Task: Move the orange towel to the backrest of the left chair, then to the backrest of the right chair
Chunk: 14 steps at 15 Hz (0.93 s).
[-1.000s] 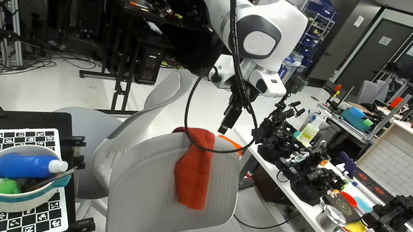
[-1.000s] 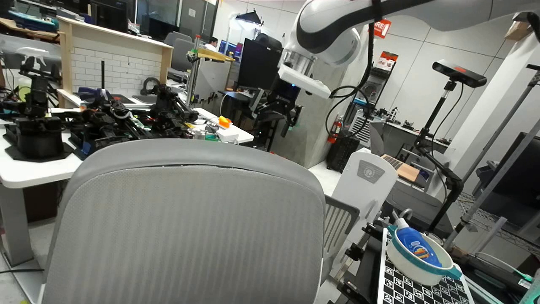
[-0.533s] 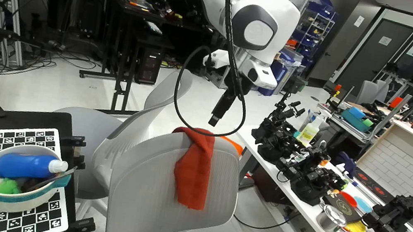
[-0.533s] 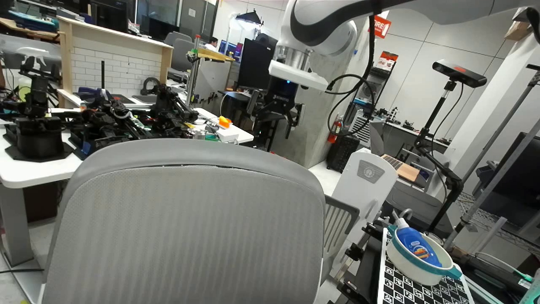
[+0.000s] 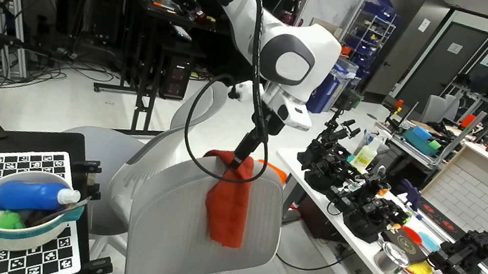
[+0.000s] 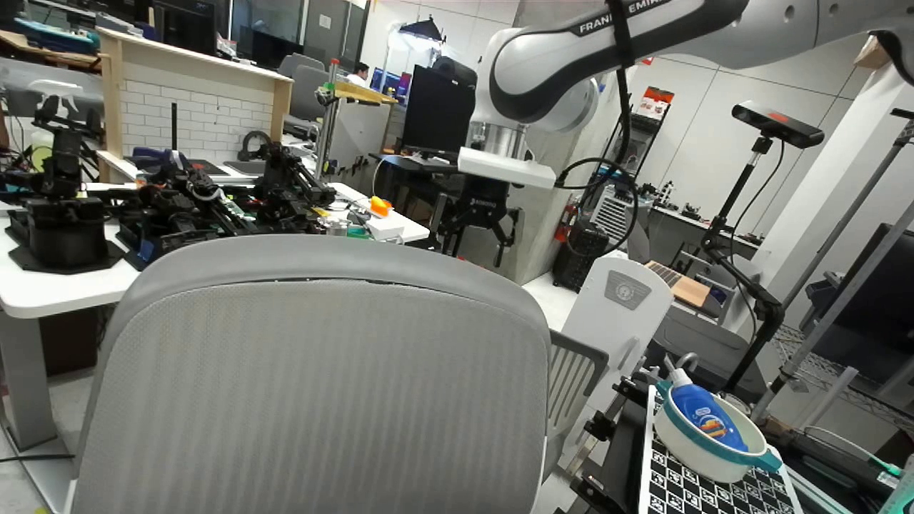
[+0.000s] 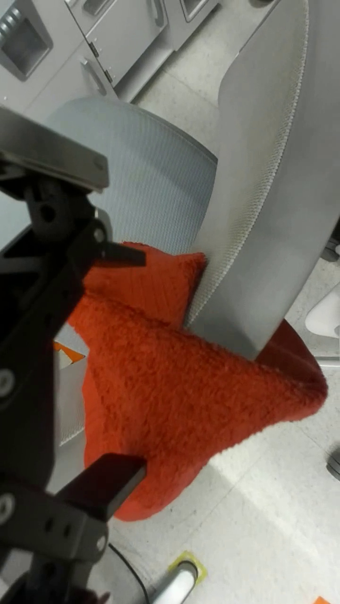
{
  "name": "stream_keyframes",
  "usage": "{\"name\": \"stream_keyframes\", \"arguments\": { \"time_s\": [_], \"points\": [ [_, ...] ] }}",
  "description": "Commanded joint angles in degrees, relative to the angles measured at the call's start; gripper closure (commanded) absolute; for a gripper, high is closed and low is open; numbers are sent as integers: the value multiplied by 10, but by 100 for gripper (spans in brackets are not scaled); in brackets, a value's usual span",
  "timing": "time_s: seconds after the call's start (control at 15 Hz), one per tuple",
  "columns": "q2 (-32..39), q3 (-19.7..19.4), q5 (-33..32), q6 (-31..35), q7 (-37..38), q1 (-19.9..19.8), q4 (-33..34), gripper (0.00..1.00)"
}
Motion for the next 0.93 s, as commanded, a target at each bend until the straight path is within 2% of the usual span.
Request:
{"name": "stream_keyframes", "arguments": {
  "time_s": [0.0, 0.13, 0.33, 0.53, 0.73, 0.8, 0.87],
  "points": [
    [-1, 0, -3, 49, 10, 2, -41, 0],
    [2, 0, -2, 91, 6, 2, -62, 26],
    [8, -2, 0, 157, -10, -6, -78, 51],
    [3, -2, 6, 200, -21, -16, -87, 73],
    [-8, -3, 8, 216, -28, -24, -91, 95],
    [-14, -2, 9, 218, -31, -26, -95, 100],
    [-24, -2, 8, 219, -34, -27, -101, 100]
  ]
}}
